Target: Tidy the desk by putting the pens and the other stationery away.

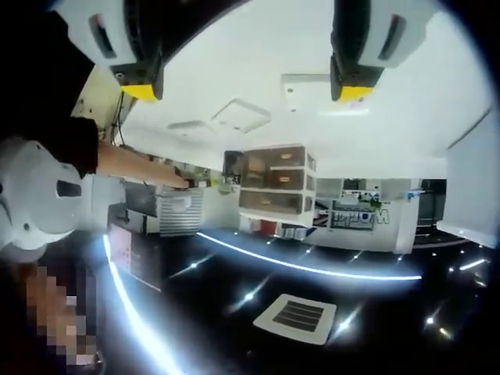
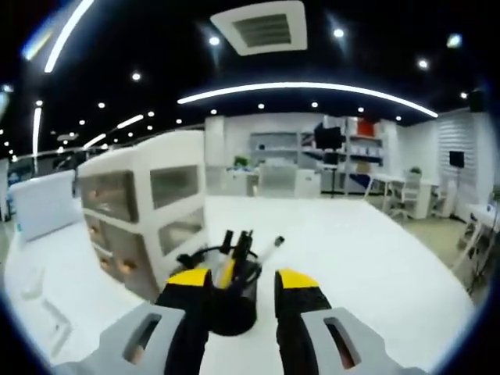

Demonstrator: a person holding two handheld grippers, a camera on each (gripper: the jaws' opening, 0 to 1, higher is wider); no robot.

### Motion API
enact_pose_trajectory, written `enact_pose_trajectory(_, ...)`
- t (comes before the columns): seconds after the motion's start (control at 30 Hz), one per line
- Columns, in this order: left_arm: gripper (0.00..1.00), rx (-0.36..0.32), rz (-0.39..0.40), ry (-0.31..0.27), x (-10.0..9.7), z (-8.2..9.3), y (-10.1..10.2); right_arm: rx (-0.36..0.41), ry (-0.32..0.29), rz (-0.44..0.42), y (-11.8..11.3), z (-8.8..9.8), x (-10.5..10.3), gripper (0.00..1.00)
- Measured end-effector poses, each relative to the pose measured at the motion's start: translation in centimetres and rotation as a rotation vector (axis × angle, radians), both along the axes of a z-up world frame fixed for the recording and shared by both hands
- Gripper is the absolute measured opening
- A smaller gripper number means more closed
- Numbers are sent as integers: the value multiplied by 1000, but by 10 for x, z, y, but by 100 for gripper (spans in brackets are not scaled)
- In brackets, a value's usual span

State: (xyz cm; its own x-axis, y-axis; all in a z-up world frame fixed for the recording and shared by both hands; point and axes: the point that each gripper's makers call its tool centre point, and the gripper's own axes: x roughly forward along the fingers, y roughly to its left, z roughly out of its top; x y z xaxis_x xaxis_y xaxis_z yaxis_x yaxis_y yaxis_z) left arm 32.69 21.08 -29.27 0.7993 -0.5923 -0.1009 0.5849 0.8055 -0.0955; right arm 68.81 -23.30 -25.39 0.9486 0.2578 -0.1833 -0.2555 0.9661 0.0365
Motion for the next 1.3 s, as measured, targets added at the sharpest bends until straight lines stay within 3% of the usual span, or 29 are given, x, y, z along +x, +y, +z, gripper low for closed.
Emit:
enact_pose_trajectory(0.33, 87, 4, 17, 0, -1, 0, 4, 131, 43, -82, -13, -10, 37, 26)
enact_pose_trajectory(0.5, 87, 6, 19, 6, -1, -1, 3, 181, 54, -91, -13, -12, 46, 19)
enact_pose_trajectory(0.73, 87, 8, 22, 12, 0, -3, 1, 201, 74, -98, -12, -16, 50, 10)
enact_pose_trajectory(0.97, 86, 20, 15, 16, -1, -4, -5, 218, 62, -109, -11, -15, 51, 9)
enact_pose_trajectory(1.3, 86, 24, 15, 15, -4, -4, -6, 250, 5, -78, -2, 7, 48, 6)
